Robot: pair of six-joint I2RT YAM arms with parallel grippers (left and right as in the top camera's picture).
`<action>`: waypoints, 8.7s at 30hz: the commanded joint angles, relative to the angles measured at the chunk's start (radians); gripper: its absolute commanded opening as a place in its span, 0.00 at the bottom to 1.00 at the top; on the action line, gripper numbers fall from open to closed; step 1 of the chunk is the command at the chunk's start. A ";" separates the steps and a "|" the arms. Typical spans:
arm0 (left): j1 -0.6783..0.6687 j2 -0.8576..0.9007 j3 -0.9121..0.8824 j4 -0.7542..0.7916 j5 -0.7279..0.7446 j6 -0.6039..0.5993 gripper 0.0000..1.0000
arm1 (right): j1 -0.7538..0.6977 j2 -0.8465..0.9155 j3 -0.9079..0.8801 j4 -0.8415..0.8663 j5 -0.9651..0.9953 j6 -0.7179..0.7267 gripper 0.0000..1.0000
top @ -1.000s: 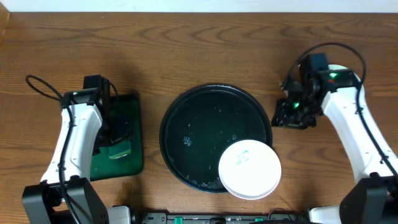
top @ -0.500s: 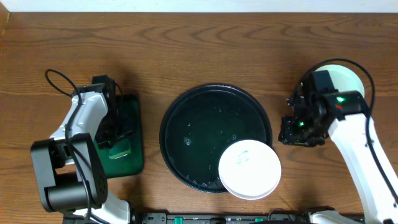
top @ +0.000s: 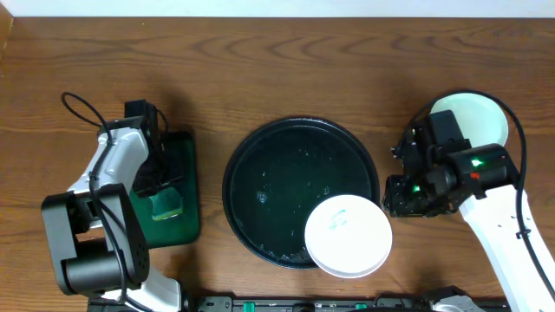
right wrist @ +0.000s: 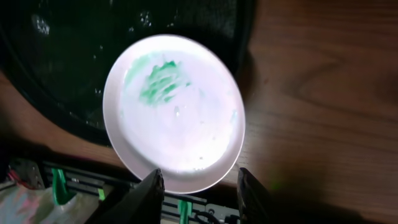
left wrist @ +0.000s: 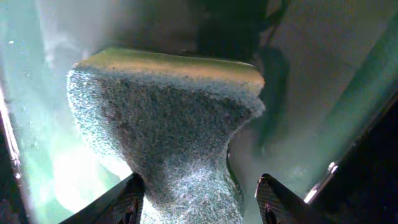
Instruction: Clean dirty plates on tray and stack at the side
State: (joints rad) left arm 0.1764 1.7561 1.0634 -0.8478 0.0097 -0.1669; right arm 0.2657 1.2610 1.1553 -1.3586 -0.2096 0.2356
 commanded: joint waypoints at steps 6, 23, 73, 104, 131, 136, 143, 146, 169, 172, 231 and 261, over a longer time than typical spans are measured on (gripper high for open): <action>0.043 0.011 -0.008 0.006 0.039 0.014 0.08 | 0.079 -0.011 -0.003 -0.014 -0.005 0.043 0.34; 0.047 0.006 0.035 -0.026 0.093 0.013 0.07 | 0.163 -0.014 -0.003 -0.020 0.045 0.110 0.19; 0.048 -0.011 0.046 0.138 0.142 0.051 0.63 | 0.163 -0.014 -0.003 0.008 0.063 0.116 0.19; 0.048 0.081 0.050 0.149 0.175 0.050 0.25 | 0.163 -0.014 -0.003 -0.011 0.045 0.116 0.19; -0.008 -0.397 0.073 0.074 0.188 0.043 0.07 | 0.161 -0.011 -0.126 0.016 0.194 0.268 0.10; -0.008 -0.397 0.072 0.064 0.188 0.043 0.07 | 0.161 -0.011 -0.241 0.018 0.144 0.364 0.37; -0.008 -0.397 0.072 0.069 0.189 0.043 0.07 | 0.172 -0.012 -0.332 0.047 0.103 0.427 0.48; -0.008 -0.397 0.072 0.075 0.189 0.043 0.07 | 0.178 -0.012 -0.372 0.106 0.100 0.473 0.49; -0.008 -0.397 0.072 0.082 0.189 0.042 0.07 | 0.181 -0.012 -0.548 0.455 0.071 0.621 0.01; -0.008 -0.397 0.072 0.081 0.189 0.043 0.07 | 0.181 -0.012 -0.544 0.515 0.071 0.546 0.01; -0.700 -0.062 0.064 0.282 0.680 -0.239 0.07 | 0.180 0.230 -0.432 0.896 0.149 0.093 0.01; -0.792 0.248 0.053 0.468 0.634 -0.469 0.07 | 0.180 0.230 -0.432 0.874 0.152 0.130 0.01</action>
State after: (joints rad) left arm -0.6365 1.9671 1.1206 -0.3393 0.7643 -0.6289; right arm 0.4381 1.4860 0.7071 -0.4789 -0.0490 0.3553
